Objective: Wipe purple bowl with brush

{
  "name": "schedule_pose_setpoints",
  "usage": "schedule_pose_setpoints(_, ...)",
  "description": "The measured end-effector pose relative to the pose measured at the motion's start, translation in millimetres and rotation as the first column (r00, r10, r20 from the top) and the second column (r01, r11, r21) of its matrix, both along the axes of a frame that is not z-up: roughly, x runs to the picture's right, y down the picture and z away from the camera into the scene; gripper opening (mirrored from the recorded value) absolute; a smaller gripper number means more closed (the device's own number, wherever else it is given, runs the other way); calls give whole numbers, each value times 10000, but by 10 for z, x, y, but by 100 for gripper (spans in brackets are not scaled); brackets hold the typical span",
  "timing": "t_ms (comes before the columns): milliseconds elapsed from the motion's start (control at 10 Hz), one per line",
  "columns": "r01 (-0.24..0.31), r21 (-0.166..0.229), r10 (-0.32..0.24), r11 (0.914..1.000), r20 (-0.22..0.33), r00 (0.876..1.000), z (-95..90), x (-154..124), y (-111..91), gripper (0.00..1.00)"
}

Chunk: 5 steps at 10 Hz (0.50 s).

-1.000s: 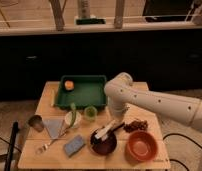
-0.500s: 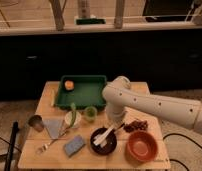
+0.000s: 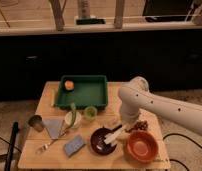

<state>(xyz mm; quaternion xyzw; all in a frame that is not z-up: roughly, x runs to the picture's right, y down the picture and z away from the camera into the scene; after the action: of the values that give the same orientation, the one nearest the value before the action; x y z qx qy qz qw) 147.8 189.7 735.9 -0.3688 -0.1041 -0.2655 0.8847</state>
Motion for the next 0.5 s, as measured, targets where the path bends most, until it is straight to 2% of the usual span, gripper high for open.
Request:
schedule_pose_setpoints(300,262,39,-261,9996,-106,9996,191,-132,-218,0)
schedule_pose_setpoints(500,674,-75,-673,9977,216,9975,251,-375,-226,0)
